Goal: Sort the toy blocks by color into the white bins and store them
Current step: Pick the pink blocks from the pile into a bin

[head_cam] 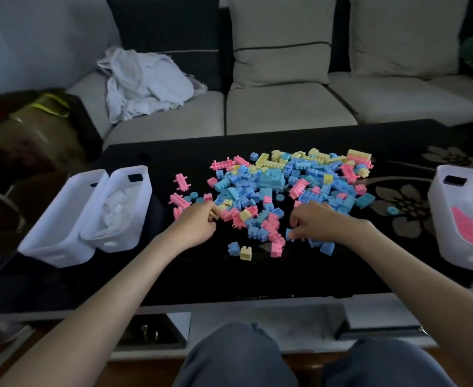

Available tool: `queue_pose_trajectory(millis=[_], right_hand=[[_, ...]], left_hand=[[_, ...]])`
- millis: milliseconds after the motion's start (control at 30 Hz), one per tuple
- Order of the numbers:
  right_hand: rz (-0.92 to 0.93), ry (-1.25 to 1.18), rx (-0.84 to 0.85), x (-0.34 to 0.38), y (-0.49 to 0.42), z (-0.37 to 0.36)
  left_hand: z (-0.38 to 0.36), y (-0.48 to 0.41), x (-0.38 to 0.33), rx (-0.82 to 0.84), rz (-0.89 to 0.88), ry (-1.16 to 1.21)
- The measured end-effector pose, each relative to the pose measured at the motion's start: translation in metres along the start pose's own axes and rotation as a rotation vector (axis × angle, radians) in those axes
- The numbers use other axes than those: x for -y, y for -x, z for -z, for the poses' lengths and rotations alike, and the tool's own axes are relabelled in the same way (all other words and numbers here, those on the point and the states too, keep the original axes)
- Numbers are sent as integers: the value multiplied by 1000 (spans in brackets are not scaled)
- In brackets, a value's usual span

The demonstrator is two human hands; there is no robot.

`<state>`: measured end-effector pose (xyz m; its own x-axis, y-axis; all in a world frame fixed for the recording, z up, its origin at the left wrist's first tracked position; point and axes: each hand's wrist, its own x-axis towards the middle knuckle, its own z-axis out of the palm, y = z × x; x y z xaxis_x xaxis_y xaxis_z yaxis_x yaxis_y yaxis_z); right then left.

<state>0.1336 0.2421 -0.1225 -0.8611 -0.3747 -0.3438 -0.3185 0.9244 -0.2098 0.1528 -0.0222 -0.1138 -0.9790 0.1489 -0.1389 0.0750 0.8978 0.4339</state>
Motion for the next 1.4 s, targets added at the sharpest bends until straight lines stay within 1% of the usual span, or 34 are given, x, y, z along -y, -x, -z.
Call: queue_pose_trajectory(millis=[67,133,200,300,367,467,533,600,667,767,833,933,1000,1067,1133,1167,1233,1300,1400], right_hand=[[-25,-12,-44,-4,0,-2],[-17,7,-63,-10,5,-1],[-2,47,-33,-15,6,2],[-10,91,-16,-15,0,4],[-5,123,-76,-8,-7,0],[-5,75,-232,1,-15,-2],[23,14,-320,9,-17,1],[43,-60,-353,20,-19,7],[40,-140,-380,31,-24,12],[14,-288,-423,45,-29,18],[8,-448,-419,53,-35,22],[2,-683,-373,64,-47,28],[-20,-804,-372,65,-55,31],[-33,-855,-411,64,-59,33],[-37,-814,-479,58,-59,33],[-44,-793,-520,54,-58,32],[-65,-830,-581,42,-52,32],[-105,-1001,-588,27,-45,32],[-193,-1427,-541,9,-34,34]], left_hand=[[7,2,14,-24,54,24],[14,6,31,-33,137,108],[19,12,49,-44,204,153],[22,14,65,-87,264,132],[22,8,70,-143,287,127],[21,-4,74,-211,309,71],[20,-13,77,-254,281,28],[20,-21,79,-276,226,-22],[21,-28,79,-240,178,-179],[27,-38,76,-125,107,-474],[30,-47,79,-113,86,-528],[31,-61,86,-177,-3,-589],[33,-69,86,-214,-55,-619],[38,-74,84,-247,-79,-602],[44,-78,74,-296,-101,-560],[46,-77,65,-328,-115,-517],[46,-76,39,-377,-163,-380],[40,-74,3,-375,-236,-205],[26,-65,-53,-284,-276,107]])
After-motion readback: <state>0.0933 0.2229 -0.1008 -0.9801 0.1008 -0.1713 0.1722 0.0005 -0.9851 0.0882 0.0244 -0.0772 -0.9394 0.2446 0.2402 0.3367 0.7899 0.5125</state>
